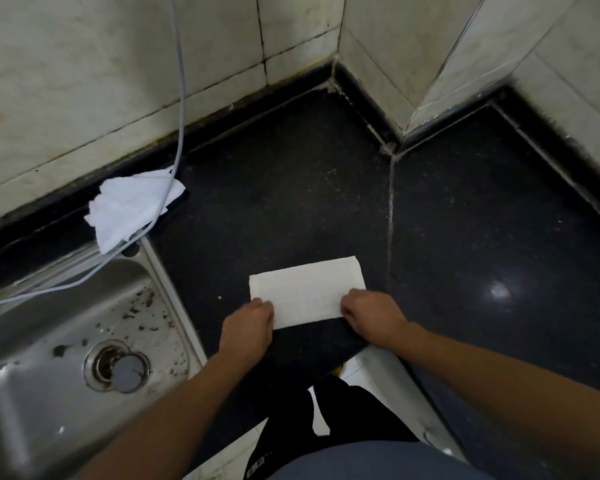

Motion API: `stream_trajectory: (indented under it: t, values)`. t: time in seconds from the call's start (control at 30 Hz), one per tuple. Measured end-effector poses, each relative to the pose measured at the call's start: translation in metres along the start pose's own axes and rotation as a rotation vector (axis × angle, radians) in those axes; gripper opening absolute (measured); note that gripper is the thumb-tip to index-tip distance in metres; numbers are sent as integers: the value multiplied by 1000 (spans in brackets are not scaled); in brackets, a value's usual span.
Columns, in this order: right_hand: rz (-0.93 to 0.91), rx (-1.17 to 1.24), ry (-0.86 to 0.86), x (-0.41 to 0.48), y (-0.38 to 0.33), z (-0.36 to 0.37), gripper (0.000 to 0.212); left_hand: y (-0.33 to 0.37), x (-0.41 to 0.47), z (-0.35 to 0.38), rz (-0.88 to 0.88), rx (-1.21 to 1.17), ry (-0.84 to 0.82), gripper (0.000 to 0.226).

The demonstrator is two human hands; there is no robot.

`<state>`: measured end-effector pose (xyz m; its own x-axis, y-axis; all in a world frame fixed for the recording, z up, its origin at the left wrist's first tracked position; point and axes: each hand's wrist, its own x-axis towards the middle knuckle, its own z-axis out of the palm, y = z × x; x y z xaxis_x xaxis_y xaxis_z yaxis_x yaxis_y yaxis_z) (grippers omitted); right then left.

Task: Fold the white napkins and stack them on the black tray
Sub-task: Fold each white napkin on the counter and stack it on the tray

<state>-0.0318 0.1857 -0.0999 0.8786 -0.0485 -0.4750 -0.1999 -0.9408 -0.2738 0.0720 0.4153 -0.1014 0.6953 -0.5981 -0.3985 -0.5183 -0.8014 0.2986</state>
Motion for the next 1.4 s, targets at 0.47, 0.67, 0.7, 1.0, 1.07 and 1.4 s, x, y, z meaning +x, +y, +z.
stream_trajectory:
  t: [0.47,0.67,0.7,1.0,1.07,1.4]
  values:
    - [436,207,152,17,8,-34,28,-28,-3,-7,130,197,28,50]
    - [661,556,67,36,3,-38,26,-31,-3,-8,81,240,-67,57]
    - [681,663,66,37,4,-40,25,-31,-3,-7,80,233,-68,57]
    - [671,1291,-2,24,-6,-63,12,-35,-4,-18,67,105,-9,48]
    - [615,1296,-8,29,-20,-67,20,-40,-8,-22,3,11,50,44]
    - [400,743,55,78,-132,-24,31,-79,-38,-31,-192,-169,166,35]
